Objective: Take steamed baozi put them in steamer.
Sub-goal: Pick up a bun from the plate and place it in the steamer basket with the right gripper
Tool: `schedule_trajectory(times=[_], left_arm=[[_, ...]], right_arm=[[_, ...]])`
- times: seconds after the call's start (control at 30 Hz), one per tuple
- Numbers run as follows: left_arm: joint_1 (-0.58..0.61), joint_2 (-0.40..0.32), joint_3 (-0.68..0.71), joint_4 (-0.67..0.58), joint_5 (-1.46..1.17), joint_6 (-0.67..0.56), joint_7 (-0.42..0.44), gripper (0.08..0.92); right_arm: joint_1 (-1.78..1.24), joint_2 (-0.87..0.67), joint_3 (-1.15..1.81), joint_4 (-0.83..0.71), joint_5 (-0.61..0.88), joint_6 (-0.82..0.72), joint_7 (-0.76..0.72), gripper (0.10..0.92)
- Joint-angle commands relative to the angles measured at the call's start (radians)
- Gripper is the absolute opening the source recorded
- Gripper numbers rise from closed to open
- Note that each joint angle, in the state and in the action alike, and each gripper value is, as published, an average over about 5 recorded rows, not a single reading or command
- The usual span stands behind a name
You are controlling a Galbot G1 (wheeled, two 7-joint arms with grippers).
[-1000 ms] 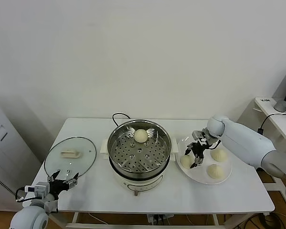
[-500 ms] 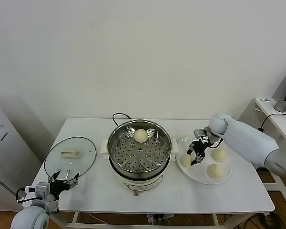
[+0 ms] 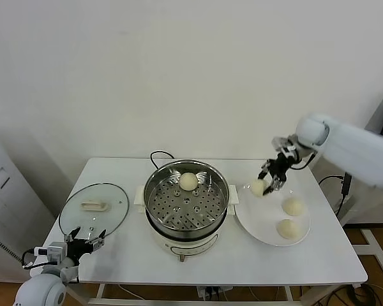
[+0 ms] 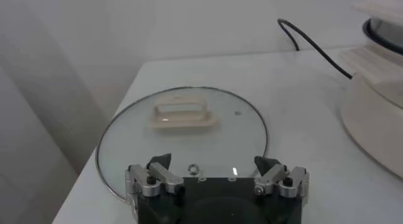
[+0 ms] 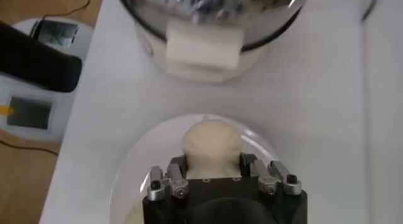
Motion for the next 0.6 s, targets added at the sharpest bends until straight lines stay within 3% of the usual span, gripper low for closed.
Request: schedule_trajectory(times=[0.03,0.33,0.6], left_arm=[[-0.001,0.002,0.002,0.002,-0.002,0.0,0.0,0.823],[0.002,0.002,0.004,-0.008,-0.002,0.0,0.0,0.823],[0.007,-0.003,0.002,-0.016,-0.002,0.0,0.0,0.823]], right_arm=[[0.331,-0.016,-0.172,0.17,0.306,-0.144,0.032,0.518],[0.246,0.118,-0.092,0.253,0.5,-0.267,0.221,0.518],[0.157,0.23,-0.086,0.276,0.516,-0.358,0.362,0.518]])
